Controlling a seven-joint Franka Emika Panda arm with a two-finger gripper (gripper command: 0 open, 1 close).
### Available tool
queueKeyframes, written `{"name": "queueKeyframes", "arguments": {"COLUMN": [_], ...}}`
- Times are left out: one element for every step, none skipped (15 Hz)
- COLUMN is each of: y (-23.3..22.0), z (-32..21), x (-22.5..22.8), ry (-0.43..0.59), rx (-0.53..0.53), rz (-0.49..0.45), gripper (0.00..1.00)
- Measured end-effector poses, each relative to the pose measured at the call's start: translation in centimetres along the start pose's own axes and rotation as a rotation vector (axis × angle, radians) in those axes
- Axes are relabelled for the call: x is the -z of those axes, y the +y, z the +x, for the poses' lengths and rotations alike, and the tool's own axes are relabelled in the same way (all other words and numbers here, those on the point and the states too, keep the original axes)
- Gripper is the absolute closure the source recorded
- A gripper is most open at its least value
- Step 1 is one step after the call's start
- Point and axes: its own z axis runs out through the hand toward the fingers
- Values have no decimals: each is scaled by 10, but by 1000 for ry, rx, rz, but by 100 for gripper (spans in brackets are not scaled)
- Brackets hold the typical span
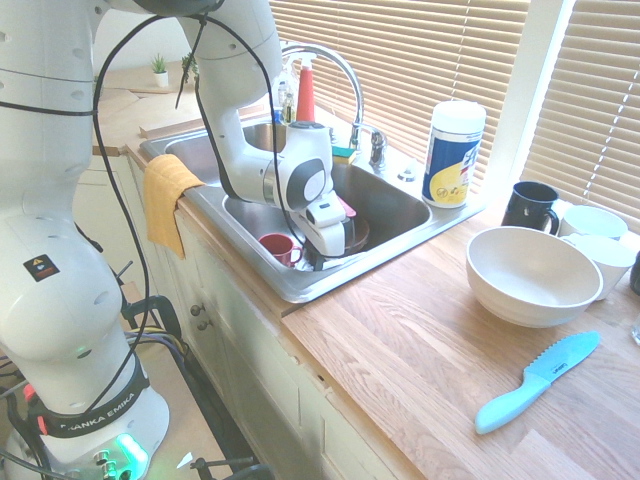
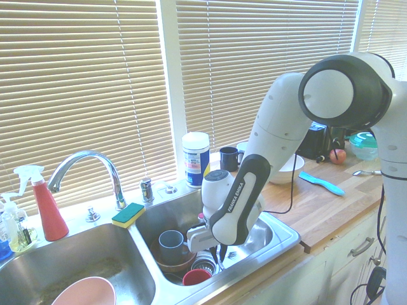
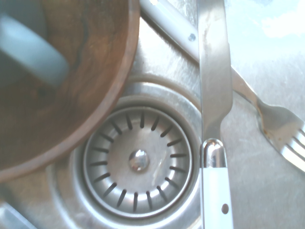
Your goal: Put the knife into the sink
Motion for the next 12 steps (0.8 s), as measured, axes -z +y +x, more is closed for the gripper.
{"name": "queueKeyframes", "arguments": {"y": [1,3,3,4,3,3,3,2,2,2,2,2], "z": [2,3,4,4,4,3,3,3,2,2,2,3], "x": [-4,-7,-8,-9,-9,-9,-9,-8,-8,-8,-8,-8], "ry": [-3,-4,-5,-5,-5,-4,-3,-3,-2,-1,0,2], "rx": [-6,-9,-12,-15,-17,-17,-18,-18,-18,-17,-17,-17], "rz": [-6,-12,-15,-17,-16,-15,-14,-13,-12,-11,-12,-12], "gripper": [0,0,0,0,0,0,0,0,0,0,0,0]}}
